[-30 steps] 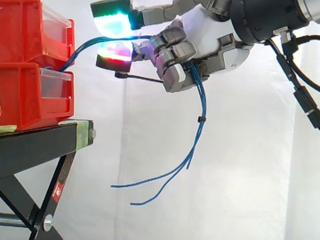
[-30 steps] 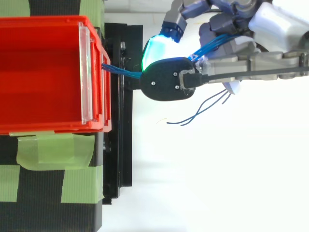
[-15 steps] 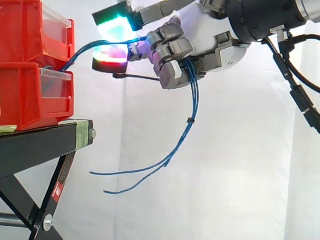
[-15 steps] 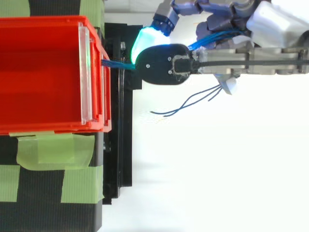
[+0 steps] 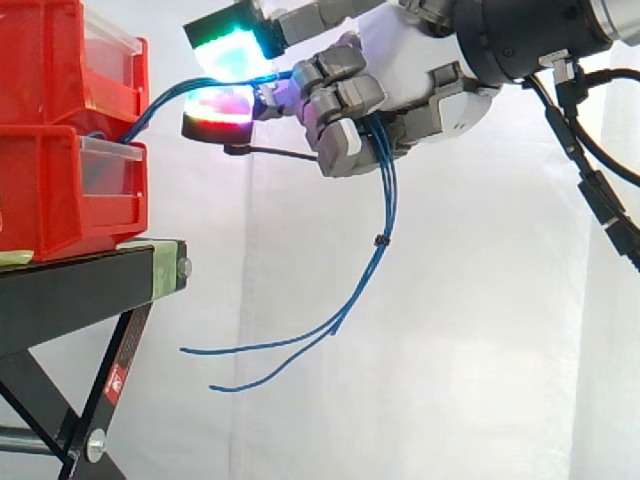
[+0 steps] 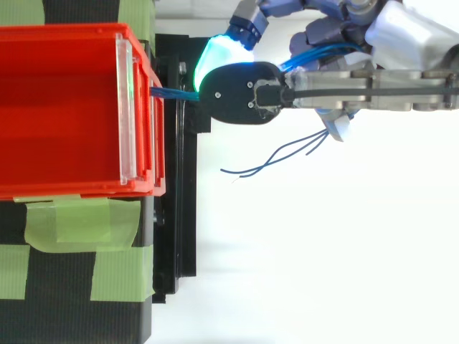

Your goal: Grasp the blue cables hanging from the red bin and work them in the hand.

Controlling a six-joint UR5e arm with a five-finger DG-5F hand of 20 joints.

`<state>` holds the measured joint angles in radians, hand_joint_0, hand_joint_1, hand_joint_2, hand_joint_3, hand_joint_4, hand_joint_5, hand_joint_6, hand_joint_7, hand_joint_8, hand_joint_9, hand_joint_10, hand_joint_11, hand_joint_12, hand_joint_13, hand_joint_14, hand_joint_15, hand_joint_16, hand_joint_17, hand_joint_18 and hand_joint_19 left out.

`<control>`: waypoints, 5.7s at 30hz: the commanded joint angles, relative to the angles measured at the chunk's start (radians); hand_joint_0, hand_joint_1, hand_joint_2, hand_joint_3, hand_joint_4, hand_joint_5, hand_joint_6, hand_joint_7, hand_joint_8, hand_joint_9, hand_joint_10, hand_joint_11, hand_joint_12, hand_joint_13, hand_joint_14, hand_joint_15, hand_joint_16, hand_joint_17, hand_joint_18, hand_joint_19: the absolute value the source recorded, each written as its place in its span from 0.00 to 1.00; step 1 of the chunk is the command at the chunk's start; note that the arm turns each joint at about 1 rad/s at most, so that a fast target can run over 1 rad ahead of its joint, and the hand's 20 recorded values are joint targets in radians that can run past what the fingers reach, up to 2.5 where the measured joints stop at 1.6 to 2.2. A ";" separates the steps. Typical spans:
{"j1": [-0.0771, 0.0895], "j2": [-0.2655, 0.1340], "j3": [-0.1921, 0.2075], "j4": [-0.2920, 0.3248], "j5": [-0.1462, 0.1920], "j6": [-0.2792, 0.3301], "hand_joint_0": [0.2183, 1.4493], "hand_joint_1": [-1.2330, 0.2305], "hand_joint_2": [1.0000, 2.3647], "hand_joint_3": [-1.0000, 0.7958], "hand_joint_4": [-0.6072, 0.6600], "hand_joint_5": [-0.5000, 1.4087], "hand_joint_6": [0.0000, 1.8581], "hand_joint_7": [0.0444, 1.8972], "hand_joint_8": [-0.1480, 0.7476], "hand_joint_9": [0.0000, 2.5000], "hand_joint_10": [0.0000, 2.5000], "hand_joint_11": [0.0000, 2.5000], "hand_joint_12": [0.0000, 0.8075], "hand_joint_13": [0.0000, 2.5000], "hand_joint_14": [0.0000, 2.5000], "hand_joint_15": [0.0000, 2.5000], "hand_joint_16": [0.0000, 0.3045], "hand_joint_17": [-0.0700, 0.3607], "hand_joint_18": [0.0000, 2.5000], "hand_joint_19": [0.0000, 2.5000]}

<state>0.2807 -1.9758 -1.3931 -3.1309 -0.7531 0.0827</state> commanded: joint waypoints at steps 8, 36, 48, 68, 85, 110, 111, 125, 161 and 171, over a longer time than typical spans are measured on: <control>0.000 0.000 0.000 0.003 -0.022 0.031 0.60 0.39 0.01 0.38 0.61 0.40 0.09 0.68 0.74 0.31 1.00 1.00 0.65 0.33 1.00 0.76 0.20 0.47 0.48 0.55; 0.005 0.015 -0.001 -0.005 -0.060 -0.060 0.62 0.37 0.01 0.32 0.63 0.40 0.13 0.66 0.74 0.31 1.00 1.00 0.65 0.33 1.00 0.76 0.20 0.47 0.48 0.55; 0.005 0.038 0.000 -0.075 -0.065 -0.061 0.57 0.37 0.01 0.28 0.64 0.38 0.19 0.66 0.74 0.31 1.00 1.00 0.65 0.33 1.00 0.76 0.20 0.47 0.48 0.55; -0.005 0.038 0.000 -0.176 -0.161 -0.123 0.55 0.37 0.01 0.18 0.65 0.34 0.38 0.59 0.74 0.31 1.00 1.00 0.65 0.33 1.00 0.76 0.20 0.47 0.48 0.55; 0.002 0.038 0.000 -0.156 -0.155 -0.126 0.57 0.42 0.00 0.51 0.71 0.38 0.24 0.60 0.74 0.31 1.00 1.00 0.65 0.33 1.00 0.76 0.20 0.47 0.48 0.55; -0.011 0.038 0.000 -0.052 -0.160 -0.133 0.59 0.38 0.24 0.68 0.67 0.32 0.41 0.56 0.74 0.31 1.00 1.00 0.65 0.33 1.00 0.76 0.20 0.47 0.48 0.55; -0.011 0.038 0.000 -0.052 -0.160 -0.133 0.58 0.39 0.29 0.67 0.68 0.32 0.45 0.53 0.74 0.31 1.00 1.00 0.65 0.33 1.00 0.76 0.20 0.47 0.48 0.55; -0.011 0.038 0.000 -0.054 -0.161 -0.130 0.47 0.35 0.54 0.63 0.69 0.31 0.32 0.57 0.74 0.31 1.00 1.00 0.65 0.33 1.00 0.76 0.20 0.47 0.48 0.55; -0.012 0.038 0.000 -0.049 -0.163 -0.132 0.61 0.35 0.01 0.49 0.67 0.23 0.63 0.49 0.74 0.31 1.00 1.00 0.65 0.33 1.00 0.76 0.20 0.47 0.48 0.55; -0.012 0.038 0.000 -0.043 -0.163 -0.132 0.57 0.36 0.01 0.26 0.67 0.23 0.65 0.49 0.74 0.31 1.00 1.00 0.65 0.33 1.00 0.76 0.20 0.47 0.48 0.55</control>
<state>0.2685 -1.9376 -1.3930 -3.1741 -0.9161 -0.0491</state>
